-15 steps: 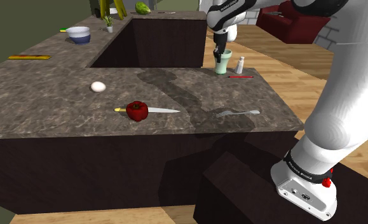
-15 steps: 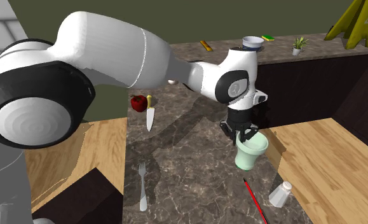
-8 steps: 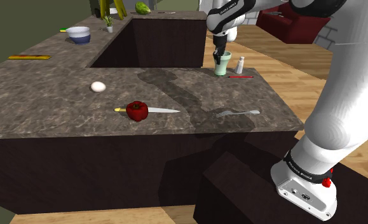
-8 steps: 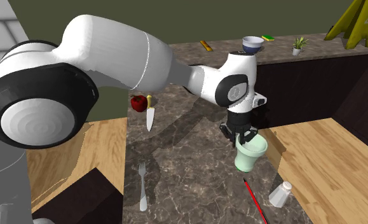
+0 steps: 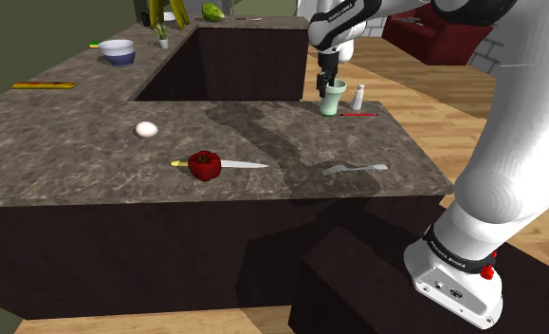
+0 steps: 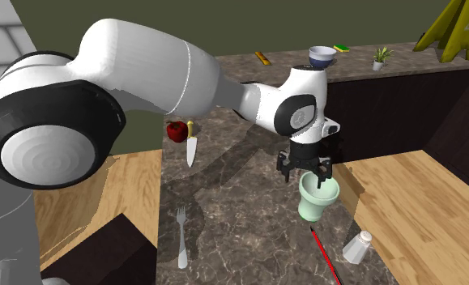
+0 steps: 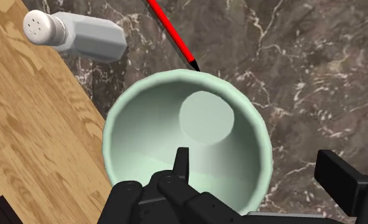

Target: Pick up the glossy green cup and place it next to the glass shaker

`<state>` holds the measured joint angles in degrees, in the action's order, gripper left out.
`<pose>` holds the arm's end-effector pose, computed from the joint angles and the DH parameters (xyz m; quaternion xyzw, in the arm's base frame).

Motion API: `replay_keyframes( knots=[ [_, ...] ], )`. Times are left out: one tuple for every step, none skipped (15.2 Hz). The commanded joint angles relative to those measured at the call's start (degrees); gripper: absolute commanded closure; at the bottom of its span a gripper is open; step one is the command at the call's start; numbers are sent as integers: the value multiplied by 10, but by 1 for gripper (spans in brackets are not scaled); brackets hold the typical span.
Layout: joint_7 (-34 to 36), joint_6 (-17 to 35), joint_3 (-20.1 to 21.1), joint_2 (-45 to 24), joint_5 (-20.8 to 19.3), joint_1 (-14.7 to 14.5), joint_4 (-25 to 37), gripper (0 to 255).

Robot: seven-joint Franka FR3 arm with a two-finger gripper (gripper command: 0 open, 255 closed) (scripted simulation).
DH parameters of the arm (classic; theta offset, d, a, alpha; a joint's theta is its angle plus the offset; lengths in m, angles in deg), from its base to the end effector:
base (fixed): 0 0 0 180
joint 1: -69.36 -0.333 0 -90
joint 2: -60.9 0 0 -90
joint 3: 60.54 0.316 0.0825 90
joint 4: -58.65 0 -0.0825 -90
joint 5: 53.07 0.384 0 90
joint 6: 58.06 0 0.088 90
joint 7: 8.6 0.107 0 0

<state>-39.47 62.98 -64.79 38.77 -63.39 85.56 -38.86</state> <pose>0.6181 -0.2343 0.3731 0.9861 0.1384 -0.0286 0.0878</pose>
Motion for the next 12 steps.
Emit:
replay_keyframes(
  knots=[
    [0,-16,1,8,1,-2,8,0],
    [-1,-32,2,15,1,-4,17,0],
    [-1,-49,2,21,2,-5,27,0],
    [-2,-62,3,26,2,-7,35,0],
    [-2,-62,3,26,2,-7,35,0],
    [-2,-62,3,26,2,-7,35,0],
    [-2,-62,3,26,2,-7,35,0],
    [-2,-62,3,26,2,-7,35,0],
    [-2,-62,3,26,2,-7,35,0],
    [-2,-62,3,26,2,-7,35,0],
    [-2,-62,3,26,2,-7,35,0],
    [-2,-62,3,26,2,-7,35,0]
  ],
)
